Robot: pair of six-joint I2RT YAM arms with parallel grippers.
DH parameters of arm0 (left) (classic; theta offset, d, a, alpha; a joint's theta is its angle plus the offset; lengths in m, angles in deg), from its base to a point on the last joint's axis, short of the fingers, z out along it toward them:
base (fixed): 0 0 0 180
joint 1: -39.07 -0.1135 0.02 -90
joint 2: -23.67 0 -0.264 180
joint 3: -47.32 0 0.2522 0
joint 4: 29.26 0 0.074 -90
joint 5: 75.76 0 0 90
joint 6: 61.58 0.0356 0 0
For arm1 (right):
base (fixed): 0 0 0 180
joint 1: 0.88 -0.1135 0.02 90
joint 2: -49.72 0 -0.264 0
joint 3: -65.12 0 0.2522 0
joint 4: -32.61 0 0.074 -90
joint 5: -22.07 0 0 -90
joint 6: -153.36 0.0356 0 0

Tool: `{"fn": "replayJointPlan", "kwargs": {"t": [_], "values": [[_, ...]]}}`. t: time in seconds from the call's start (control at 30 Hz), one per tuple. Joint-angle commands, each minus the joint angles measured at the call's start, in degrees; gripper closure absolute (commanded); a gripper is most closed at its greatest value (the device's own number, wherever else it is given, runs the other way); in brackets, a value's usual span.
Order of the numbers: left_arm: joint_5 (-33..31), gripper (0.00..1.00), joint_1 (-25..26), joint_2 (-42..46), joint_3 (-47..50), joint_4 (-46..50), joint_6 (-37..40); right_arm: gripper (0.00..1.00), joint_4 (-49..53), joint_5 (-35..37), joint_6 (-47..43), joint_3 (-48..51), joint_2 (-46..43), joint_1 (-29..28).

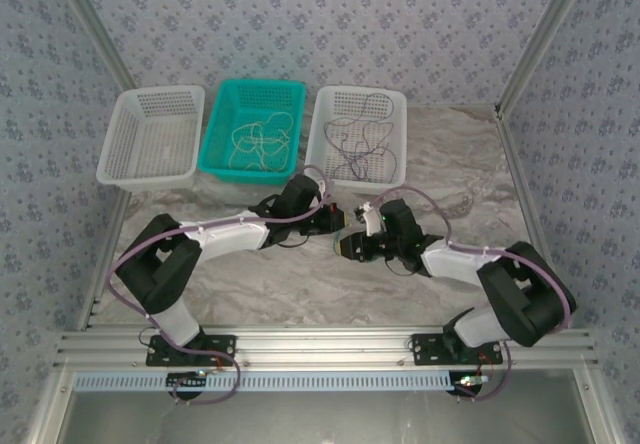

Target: Untangle the cables

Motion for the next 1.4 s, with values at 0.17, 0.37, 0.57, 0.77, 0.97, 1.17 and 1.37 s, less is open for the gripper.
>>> {"fn": "replayJointPlan", "kwargs": {"t": [0.17, 0.37, 0.57, 0.77, 0.97, 1.17, 1.37], "values": [[-0.51, 1.00, 0.21, 2.90, 0.34, 0.25, 1.26, 0.77, -7.15, -1.00, -0.77, -1.81, 5.46, -1.39], [-1.26, 1.00, 0.24, 3.68, 0.64, 0.56, 1.36, 0.93, -7.15, 2.42, -0.79, -1.17, 6.05, -1.39], [-5.97, 1.00, -1.18, 8.25, 2.34, 5.82, 2.45, 1.00, -3.61, 10.40, 1.93, 1.80, -0.52, 0.92], [-11.69, 1.00, -7.76, 18.74, 7.91, 14.20, 3.73, 1.00, 9.97, 25.12, 7.24, 6.35, -17.69, 10.70], [-12.37, 1.00, -17.60, 29.19, 14.48, 19.24, 4.65, 1.00, 19.72, 30.59, 8.95, 9.00, -33.13, 23.36], [-11.68, 1.00, -24.21, 36.43, 17.04, 23.51, 5.97, 1.00, 24.92, 26.75, 11.16, 7.75, -37.98, 35.27], [-9.71, 1.00, -30.23, 41.84, 16.89, 28.05, 8.08, 1.00, 28.92, 23.07, 12.19, 4.92, -39.31, 45.92]]}}
